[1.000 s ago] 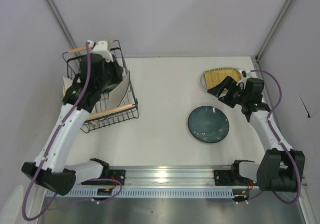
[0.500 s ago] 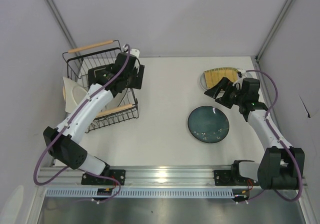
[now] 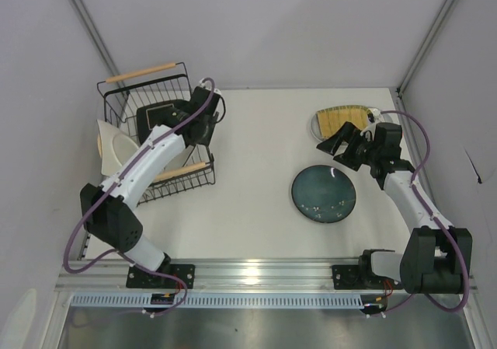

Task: Unload the plates from the dish rack
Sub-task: Grab a plate with the left arm

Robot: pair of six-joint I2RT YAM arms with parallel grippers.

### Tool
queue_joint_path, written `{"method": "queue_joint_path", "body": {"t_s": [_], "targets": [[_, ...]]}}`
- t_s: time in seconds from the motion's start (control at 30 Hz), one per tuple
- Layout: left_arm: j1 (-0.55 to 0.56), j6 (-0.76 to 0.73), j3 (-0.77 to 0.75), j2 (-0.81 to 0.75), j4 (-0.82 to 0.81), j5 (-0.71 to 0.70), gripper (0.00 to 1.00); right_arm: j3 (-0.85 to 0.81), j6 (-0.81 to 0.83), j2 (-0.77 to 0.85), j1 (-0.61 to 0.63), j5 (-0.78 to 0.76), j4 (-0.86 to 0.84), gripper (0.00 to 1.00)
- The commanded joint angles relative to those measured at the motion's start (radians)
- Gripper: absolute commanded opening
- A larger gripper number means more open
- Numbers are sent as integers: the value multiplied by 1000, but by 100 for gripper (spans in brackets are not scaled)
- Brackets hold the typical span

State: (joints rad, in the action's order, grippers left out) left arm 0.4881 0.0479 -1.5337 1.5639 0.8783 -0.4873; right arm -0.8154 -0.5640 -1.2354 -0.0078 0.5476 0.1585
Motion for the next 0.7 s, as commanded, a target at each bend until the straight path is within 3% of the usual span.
{"method": "queue_joint_path", "body": {"t_s": [0.0, 0.07, 0.2, 0.3, 0.33, 0.4, 0.67], "targets": [[-6, -17, 18, 24, 36, 21, 51, 10, 7, 8, -3, 18, -24, 100], [-17, -11, 29, 28, 40, 33, 47, 13, 4, 8, -4, 21, -27, 100], [-29, -10, 44, 39, 42, 52, 52, 22, -5, 10, -12, 31, -34, 100], [-31, -10, 38, 50, 41, 53, 31, 24, -4, 13, -17, 31, -36, 100], [-32, -10, 30, 59, 42, 52, 12, 24, -4, 11, -17, 32, -34, 100], [-34, -6, 29, 67, 44, 47, 0, 25, -4, 14, -21, 34, -34, 100], [-28, 16, -22, 36, 85, 27, 0, 24, -2, 8, -35, 41, -36, 100]]}}
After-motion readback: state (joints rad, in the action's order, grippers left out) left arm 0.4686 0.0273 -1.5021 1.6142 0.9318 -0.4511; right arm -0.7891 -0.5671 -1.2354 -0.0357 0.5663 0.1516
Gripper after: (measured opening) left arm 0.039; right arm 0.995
